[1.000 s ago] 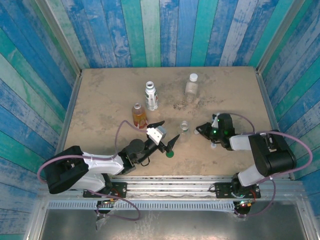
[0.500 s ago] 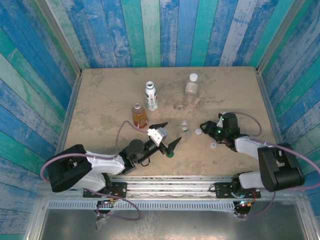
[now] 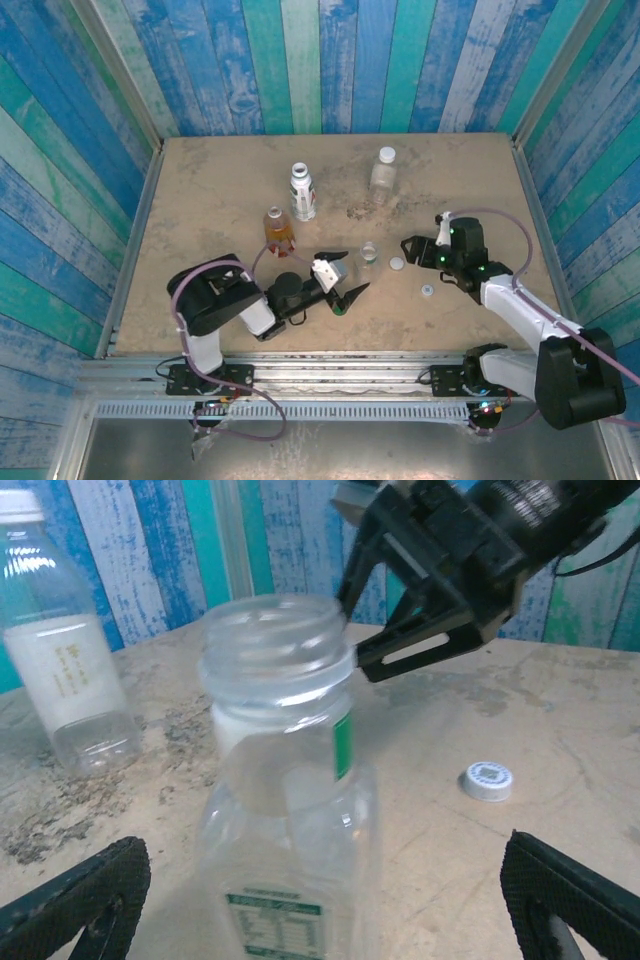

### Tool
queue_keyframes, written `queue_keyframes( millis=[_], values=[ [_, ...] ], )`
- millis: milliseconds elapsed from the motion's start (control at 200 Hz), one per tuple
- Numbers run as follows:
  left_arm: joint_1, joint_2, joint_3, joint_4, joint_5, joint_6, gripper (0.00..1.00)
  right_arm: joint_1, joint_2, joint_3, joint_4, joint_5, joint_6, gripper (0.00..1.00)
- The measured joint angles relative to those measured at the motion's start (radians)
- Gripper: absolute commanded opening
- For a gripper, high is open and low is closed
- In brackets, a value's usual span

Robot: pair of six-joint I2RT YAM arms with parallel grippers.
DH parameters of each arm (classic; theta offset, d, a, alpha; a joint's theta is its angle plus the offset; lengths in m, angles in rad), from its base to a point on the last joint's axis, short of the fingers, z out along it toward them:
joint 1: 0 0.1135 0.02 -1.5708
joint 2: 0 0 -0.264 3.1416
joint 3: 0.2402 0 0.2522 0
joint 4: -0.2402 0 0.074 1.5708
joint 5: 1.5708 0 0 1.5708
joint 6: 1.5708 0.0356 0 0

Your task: Screw on the bottle caps

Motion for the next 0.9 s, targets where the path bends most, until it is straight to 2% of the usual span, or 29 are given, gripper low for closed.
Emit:
queue_keyframes(
  millis=[280,601,901],
  values=[
    [0.09,0.092,0.082,0.065,0.093,0.0,0.94,0.01,-0.034,0.005,-0.055,0.01,-0.033,0.87],
    [0.091,0.144,0.161,0.027,0.21,0.003,0.94,0.012,-0.034,0.005,-0.065,0.032,-0.04,0.87],
    [0.091,0.193,0.185,0.023,0.225,-0.028,1.0,0.013,-0.029,0.005,-0.063,0.045,-0.04,0.86]
  ],
)
